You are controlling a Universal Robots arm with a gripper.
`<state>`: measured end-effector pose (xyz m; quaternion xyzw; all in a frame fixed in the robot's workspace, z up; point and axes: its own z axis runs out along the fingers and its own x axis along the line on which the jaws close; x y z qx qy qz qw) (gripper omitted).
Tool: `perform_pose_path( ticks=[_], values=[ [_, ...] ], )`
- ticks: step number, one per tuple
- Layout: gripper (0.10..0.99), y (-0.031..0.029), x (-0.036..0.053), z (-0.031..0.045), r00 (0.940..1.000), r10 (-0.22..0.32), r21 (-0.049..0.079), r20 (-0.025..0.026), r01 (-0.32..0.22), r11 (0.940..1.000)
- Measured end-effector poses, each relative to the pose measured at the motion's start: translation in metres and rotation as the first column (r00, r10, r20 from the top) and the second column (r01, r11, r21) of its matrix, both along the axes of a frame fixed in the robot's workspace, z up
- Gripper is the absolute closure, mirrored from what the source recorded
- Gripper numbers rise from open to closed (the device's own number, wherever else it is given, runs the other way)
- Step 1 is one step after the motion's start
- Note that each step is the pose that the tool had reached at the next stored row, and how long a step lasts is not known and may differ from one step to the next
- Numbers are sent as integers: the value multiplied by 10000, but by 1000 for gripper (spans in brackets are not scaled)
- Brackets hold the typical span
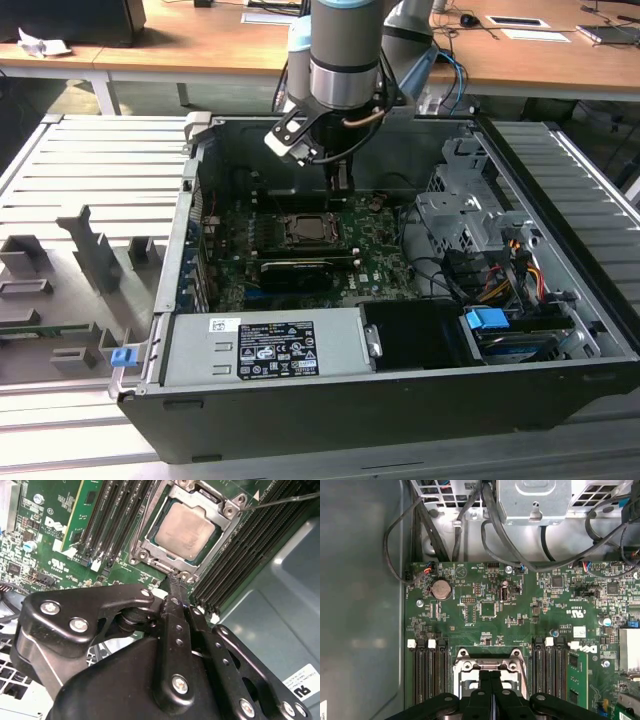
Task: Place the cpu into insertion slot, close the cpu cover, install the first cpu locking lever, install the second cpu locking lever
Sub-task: 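Close the cpu cover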
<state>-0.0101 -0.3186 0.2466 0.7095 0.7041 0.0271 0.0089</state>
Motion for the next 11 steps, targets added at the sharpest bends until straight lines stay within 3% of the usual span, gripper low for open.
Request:
perform_pose_path(
  ticks=[3, 6, 11],
  values=[
    [980, 0, -31, -11, 10000, 5, 25, 0, -5, 10000],
    [980, 0, -122, -35, 10000, 14, 32, 0, -14, 10000],
    [980, 0, -199, -128, 9999, 137, 44, -14, -137, 9999]
  ],
)
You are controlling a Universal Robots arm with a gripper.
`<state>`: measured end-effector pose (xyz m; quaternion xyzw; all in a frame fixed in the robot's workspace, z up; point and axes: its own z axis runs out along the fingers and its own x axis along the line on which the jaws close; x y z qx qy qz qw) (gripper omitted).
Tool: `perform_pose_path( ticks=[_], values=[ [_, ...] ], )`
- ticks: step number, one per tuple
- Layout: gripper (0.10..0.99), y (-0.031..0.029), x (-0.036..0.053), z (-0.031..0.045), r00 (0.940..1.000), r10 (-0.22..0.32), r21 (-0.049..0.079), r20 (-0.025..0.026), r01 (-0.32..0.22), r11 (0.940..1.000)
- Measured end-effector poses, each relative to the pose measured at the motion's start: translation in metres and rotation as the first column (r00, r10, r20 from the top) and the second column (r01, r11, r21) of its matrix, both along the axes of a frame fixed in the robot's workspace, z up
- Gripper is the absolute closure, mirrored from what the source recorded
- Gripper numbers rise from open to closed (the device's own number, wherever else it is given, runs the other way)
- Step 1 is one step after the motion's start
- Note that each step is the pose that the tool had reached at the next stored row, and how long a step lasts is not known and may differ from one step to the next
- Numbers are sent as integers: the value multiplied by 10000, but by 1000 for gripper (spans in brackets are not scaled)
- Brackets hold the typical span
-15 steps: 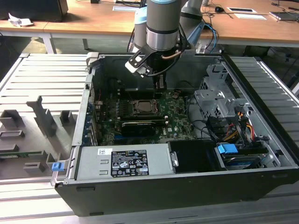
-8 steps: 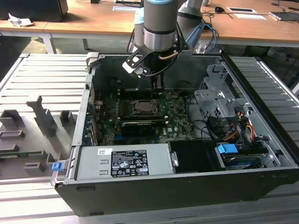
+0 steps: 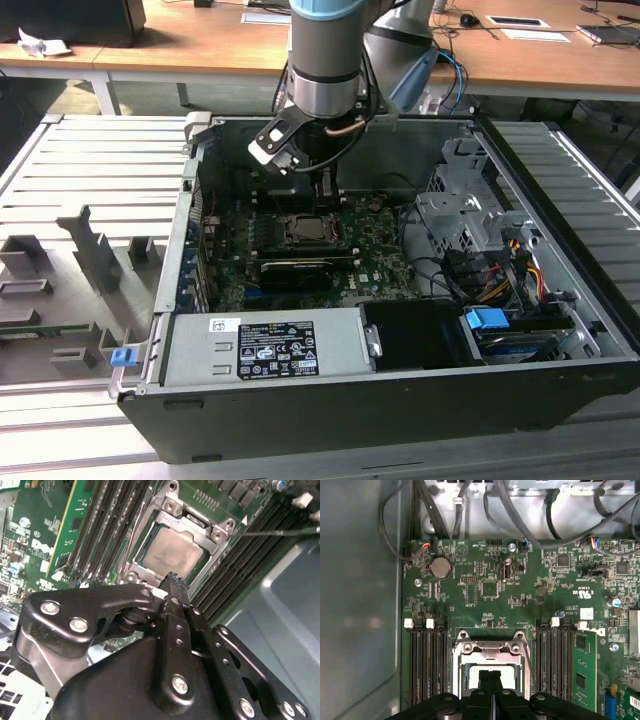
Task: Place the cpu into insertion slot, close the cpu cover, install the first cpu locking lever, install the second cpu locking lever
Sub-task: 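Close the cpu cover, then install the first cpu locking lever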
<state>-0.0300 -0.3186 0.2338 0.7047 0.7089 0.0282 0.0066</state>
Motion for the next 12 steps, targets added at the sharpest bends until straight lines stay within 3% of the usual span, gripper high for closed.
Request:
perform_pose_path(
  ticks=[4, 12],
  values=[
    [980, 0, -135, -10, 10000, 71, 20, -12, -71, 10000],
    [980, -1, -221, -6, 10000, 73, 17, -15, -73, 10000]
  ],
)
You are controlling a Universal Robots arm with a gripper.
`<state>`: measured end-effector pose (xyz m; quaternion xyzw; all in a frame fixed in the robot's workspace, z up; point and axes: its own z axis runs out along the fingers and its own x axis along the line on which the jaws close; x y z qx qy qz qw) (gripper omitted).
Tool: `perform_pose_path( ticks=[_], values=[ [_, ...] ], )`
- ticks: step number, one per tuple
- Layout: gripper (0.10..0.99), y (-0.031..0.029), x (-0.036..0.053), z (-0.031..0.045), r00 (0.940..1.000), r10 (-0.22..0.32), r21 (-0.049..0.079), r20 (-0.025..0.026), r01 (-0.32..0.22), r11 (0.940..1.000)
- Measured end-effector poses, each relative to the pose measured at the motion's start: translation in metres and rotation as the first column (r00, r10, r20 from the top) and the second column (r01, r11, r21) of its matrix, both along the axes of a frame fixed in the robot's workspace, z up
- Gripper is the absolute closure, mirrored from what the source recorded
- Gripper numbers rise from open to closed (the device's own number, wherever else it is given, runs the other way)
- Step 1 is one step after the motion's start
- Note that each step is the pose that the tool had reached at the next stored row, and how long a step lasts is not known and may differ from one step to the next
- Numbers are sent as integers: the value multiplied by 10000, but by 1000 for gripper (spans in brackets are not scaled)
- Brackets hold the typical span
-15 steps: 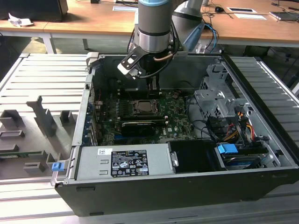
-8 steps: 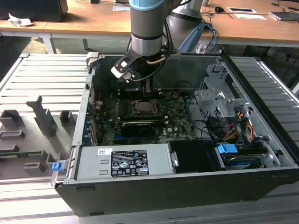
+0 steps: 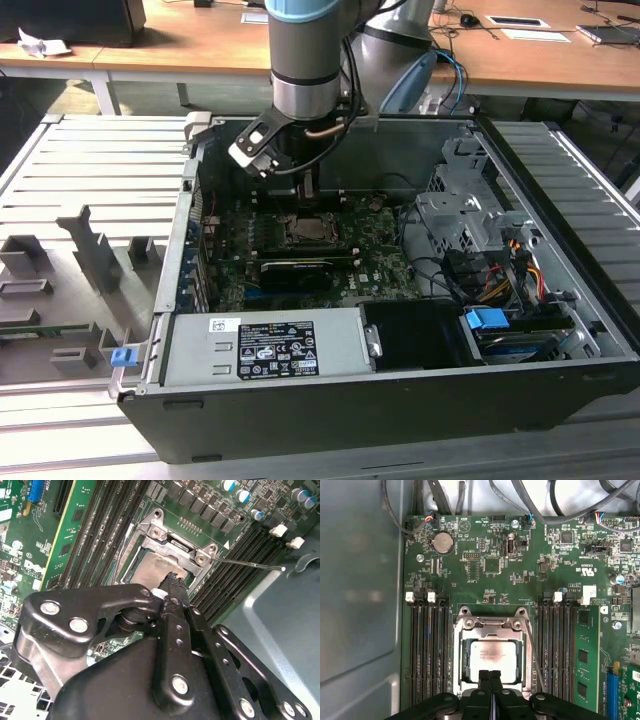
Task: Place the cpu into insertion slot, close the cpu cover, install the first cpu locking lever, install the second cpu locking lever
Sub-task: 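Install the first cpu locking lever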
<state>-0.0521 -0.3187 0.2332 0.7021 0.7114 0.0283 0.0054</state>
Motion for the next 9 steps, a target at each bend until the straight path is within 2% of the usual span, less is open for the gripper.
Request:
perform_pose_path(
  ticks=[2, 5, 6, 8, 9],
  values=[
    [980, 1, 0, 44, 10000, -2, 3, 2, 2, 10000],
    [980, 1, 1, 187, 10000, -1, -5, 2, 1, 10000],
    [980, 1, 0, 270, 10000, -1, -10, 1, 1, 10000],
    [980, 1, 0, 358, 10000, -1, -10, 2, 1, 10000],
    [980, 1, 0, 429, 10000, -2, -11, 2, 2, 10000]
  ],
)
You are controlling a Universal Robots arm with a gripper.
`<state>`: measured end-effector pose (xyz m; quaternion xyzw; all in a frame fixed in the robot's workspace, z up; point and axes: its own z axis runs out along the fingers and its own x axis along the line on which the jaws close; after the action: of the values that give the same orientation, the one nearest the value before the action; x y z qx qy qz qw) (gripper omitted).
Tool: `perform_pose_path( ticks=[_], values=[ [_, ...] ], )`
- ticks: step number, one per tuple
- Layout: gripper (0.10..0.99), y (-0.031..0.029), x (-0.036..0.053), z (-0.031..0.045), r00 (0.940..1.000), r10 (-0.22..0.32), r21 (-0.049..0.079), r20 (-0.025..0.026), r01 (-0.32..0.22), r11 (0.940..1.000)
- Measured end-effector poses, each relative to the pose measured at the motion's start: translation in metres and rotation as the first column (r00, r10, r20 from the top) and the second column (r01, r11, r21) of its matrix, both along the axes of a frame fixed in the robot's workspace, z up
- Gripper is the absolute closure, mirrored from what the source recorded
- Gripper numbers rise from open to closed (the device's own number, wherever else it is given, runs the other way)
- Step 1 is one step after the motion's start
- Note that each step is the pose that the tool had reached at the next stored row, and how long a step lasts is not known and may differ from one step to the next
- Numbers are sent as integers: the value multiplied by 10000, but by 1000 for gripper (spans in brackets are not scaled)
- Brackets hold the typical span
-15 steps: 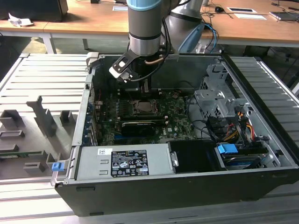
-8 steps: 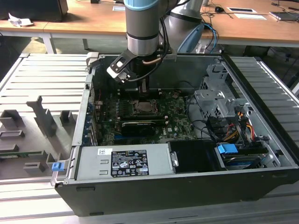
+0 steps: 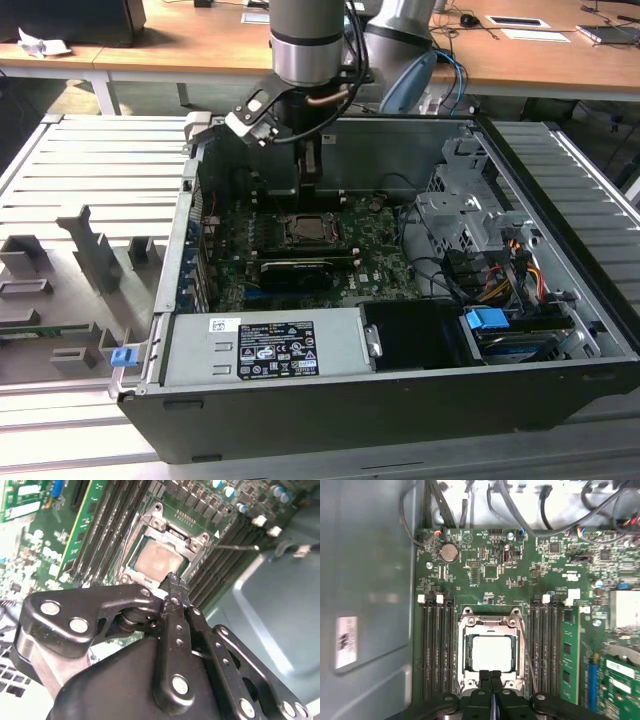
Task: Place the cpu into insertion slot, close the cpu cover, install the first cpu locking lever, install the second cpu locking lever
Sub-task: 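Install the first cpu locking lever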
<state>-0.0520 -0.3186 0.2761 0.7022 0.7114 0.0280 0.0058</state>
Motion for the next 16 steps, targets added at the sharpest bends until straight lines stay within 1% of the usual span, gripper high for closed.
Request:
perform_pose_path(
  ticks=[1, 2, 3, 4, 5, 6, 10, 12, 14, 16],
  values=[
    [980, 0, 0, 65, 10000, 0, 2, 1, 0, 10000],
    [980, 0, 0, 112, 10000, 0, 0, -1, 0, 10000],
    [980, 0, 0, 120, 10000, 25, 2, 1, -25, 10000],
    [980, 0, 0, 120, 9979, 647, 0, 0, -647, 9979],
    [980, 0, 0, 120, 9919, 1274, 0, 0, -1274, 9919],
    [980, 0, 0, 120, 9887, 1500, 1, 0, -1500, 9887],
    [980, 0, 0, 120, 9819, 1896, 0, 0, -1896, 9819],
    [980, 0, 0, 120, 9751, 2219, 0, 0, -2219, 9751],
    [980, 0, 0, 120, 9709, 2395, 0, 0, -2395, 9709],
    [980, 0, 0, 120, 9651, 2619, 0, 0, -2619, 9651]
  ],
)
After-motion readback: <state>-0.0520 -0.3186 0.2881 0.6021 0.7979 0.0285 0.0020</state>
